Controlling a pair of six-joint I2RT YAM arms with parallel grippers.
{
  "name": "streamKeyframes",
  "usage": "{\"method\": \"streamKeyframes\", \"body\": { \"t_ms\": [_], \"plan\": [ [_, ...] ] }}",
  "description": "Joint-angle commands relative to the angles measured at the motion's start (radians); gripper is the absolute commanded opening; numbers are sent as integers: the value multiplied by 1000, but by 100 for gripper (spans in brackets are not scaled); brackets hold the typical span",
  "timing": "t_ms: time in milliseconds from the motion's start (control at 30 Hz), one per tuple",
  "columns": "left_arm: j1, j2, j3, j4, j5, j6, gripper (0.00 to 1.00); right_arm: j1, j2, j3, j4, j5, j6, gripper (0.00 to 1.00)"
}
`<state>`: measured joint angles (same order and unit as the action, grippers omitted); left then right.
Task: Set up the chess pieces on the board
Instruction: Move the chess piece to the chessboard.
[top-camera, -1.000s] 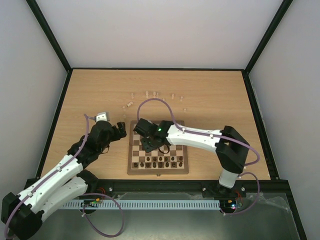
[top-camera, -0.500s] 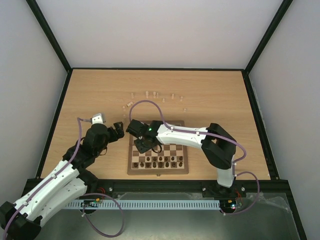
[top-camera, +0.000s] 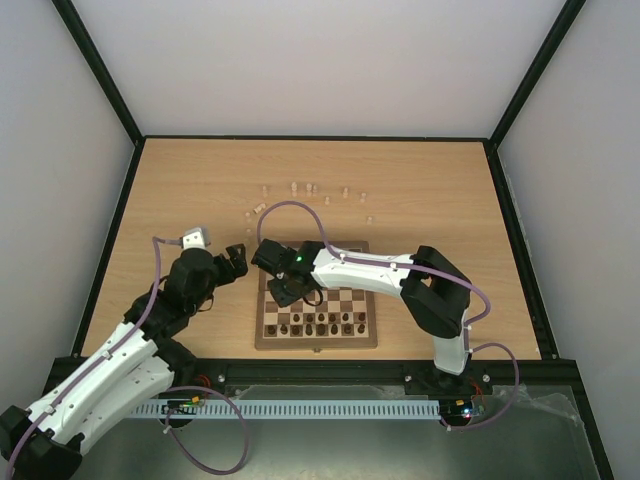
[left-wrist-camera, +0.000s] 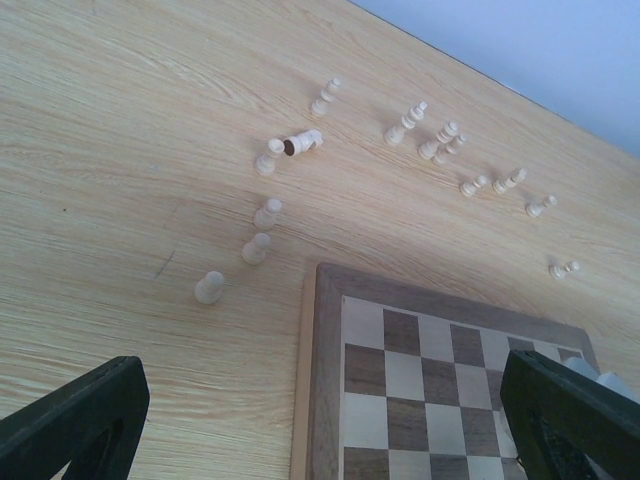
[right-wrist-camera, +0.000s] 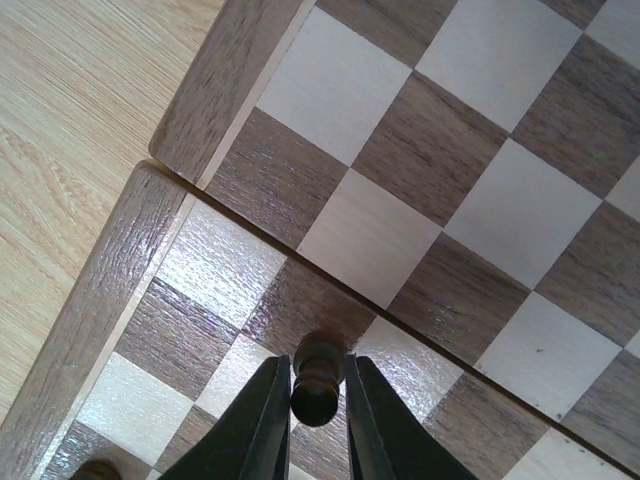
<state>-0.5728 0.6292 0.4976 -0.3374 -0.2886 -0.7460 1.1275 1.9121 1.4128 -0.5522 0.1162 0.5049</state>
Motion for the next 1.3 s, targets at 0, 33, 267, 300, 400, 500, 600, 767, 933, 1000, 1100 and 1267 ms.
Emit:
{"method": "streamKeyframes", "body": {
  "t_ms": [0, 33, 267, 300, 400, 500, 600, 767, 933, 1000, 1100, 1267],
  "plan": [
    [4, -10, -12, -21, -14, -10, 99, 12, 22, -1, -23, -15, -5, 15],
    [5, -11, -13, -22, -15, -10, 99, 14, 21, -2, -23, -15, -4, 14],
    [5, -57, -1, -46, -63, -30, 99, 45, -21, -35, -19, -2, 17, 12],
    [4, -68, 2, -53, -69, -34, 99, 50, -28, -42, -19, 0, 20, 12],
    [5, -96, 10, -62, -84, -40, 99, 62, -38, -53, -24, 5, 29, 12],
    [4, -103, 15, -70, -90, -43, 100, 73, -43, -65, -25, 7, 36, 12],
    [4, -101, 14, -70, -90, -46, 100, 84, -47, -78, -20, 7, 43, 12],
    [4, -106, 15, -72, -95, -46, 99, 102, -46, -86, -20, 8, 53, 12],
    [4, -106, 14, -74, -98, -46, 100, 119, -53, -92, -20, 11, 62, 12],
    [4, -106, 13, -72, -99, -46, 100, 124, -54, -94, -23, 13, 65, 12],
    [5, -107, 13, -73, -99, -47, 100, 130, -59, -102, -24, 14, 71, 13],
    [5, -109, 12, -73, -101, -46, 99, 140, -63, -111, -23, 15, 78, 13]
  ]
}}
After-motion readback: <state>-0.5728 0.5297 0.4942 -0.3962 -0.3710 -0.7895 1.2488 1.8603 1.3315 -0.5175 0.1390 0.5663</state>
